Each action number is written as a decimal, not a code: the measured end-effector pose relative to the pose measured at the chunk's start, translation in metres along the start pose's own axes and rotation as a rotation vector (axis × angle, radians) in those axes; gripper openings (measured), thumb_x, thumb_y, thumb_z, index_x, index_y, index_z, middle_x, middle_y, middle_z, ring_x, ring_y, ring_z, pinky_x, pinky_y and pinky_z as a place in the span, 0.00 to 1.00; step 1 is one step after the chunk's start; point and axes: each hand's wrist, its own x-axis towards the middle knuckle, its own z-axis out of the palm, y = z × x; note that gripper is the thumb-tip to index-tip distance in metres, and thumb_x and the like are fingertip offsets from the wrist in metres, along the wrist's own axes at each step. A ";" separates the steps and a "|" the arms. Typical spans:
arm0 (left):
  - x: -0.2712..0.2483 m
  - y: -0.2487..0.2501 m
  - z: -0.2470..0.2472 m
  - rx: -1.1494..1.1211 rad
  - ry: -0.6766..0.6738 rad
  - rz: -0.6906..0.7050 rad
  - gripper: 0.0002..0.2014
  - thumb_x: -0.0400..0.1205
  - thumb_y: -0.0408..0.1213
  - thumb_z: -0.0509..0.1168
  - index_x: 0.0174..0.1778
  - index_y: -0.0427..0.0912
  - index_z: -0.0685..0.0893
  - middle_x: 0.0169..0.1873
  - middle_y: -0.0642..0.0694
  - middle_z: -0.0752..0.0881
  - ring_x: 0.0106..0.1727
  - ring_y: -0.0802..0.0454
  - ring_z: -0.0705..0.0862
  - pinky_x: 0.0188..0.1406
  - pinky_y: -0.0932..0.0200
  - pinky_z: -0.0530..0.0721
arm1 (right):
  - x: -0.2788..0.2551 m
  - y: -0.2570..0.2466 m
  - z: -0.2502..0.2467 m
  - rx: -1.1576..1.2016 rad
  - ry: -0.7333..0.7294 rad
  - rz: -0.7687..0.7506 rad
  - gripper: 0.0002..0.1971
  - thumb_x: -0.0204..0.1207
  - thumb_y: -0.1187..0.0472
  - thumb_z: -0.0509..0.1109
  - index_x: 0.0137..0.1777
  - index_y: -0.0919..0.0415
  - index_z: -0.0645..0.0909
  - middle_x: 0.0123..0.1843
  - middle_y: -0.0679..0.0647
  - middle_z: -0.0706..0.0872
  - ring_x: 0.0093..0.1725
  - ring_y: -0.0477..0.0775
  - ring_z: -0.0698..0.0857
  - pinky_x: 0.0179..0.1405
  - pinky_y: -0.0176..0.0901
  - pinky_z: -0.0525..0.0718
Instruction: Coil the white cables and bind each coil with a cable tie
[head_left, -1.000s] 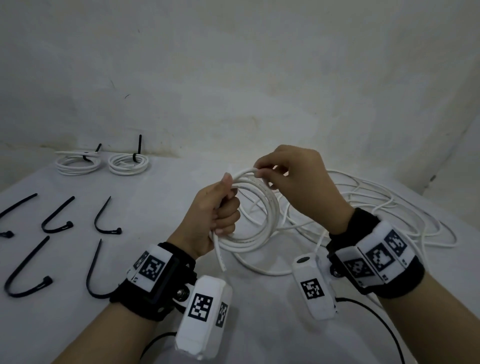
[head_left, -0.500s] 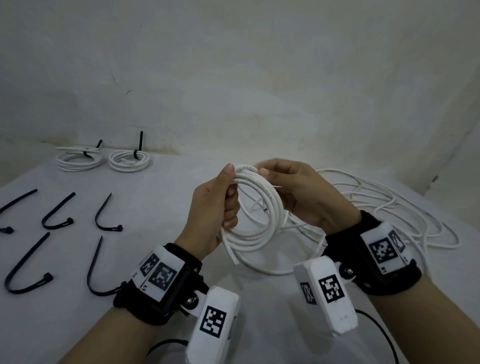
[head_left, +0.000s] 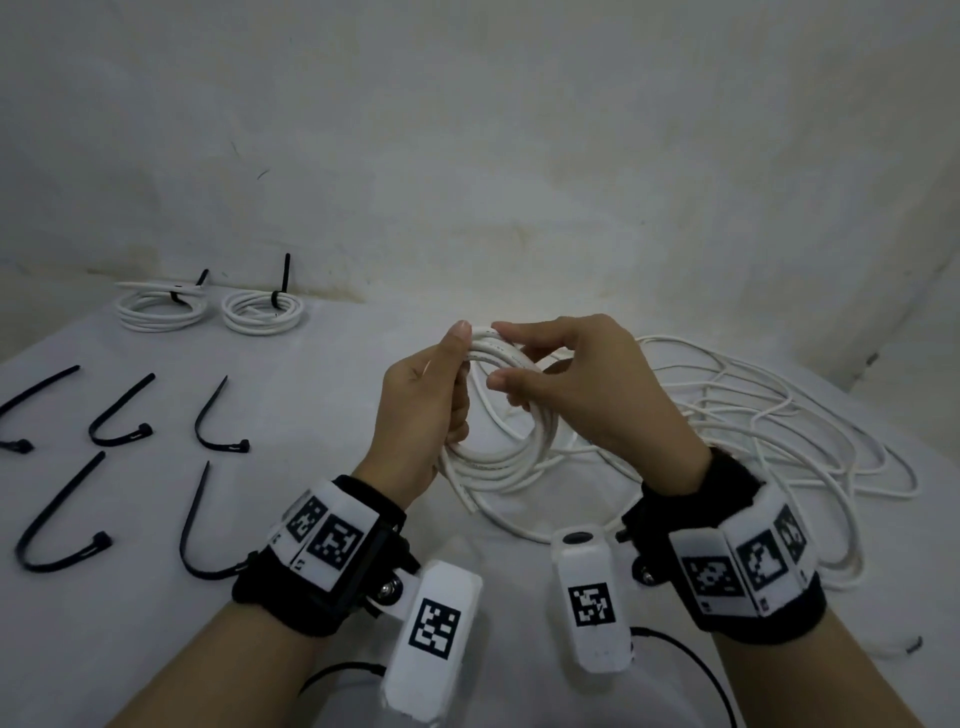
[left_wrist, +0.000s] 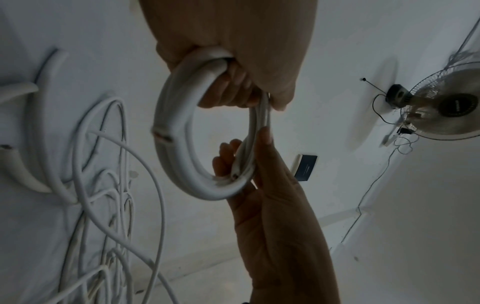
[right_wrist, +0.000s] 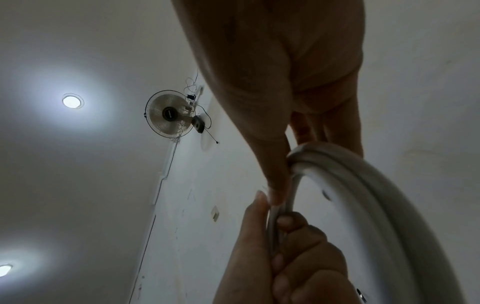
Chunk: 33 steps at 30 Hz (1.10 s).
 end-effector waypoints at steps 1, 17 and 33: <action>0.000 0.000 0.000 0.017 0.004 0.000 0.20 0.83 0.49 0.61 0.29 0.41 0.70 0.17 0.52 0.61 0.20 0.55 0.57 0.19 0.63 0.57 | 0.001 0.000 0.001 -0.044 0.007 -0.002 0.21 0.66 0.53 0.81 0.60 0.50 0.87 0.40 0.44 0.91 0.36 0.40 0.88 0.48 0.34 0.85; -0.001 0.004 -0.007 0.334 -0.070 0.352 0.02 0.81 0.37 0.66 0.48 0.45 0.81 0.30 0.47 0.87 0.21 0.61 0.77 0.20 0.63 0.75 | -0.001 0.025 0.009 0.094 0.058 0.059 0.13 0.67 0.69 0.75 0.49 0.55 0.86 0.33 0.55 0.89 0.33 0.55 0.90 0.37 0.55 0.90; 0.002 0.010 -0.010 0.326 -0.057 0.307 0.13 0.73 0.47 0.69 0.44 0.42 0.79 0.29 0.42 0.89 0.18 0.60 0.77 0.18 0.64 0.75 | -0.007 0.024 0.009 0.265 -0.065 0.038 0.09 0.72 0.70 0.72 0.48 0.57 0.81 0.27 0.60 0.87 0.26 0.63 0.87 0.27 0.50 0.84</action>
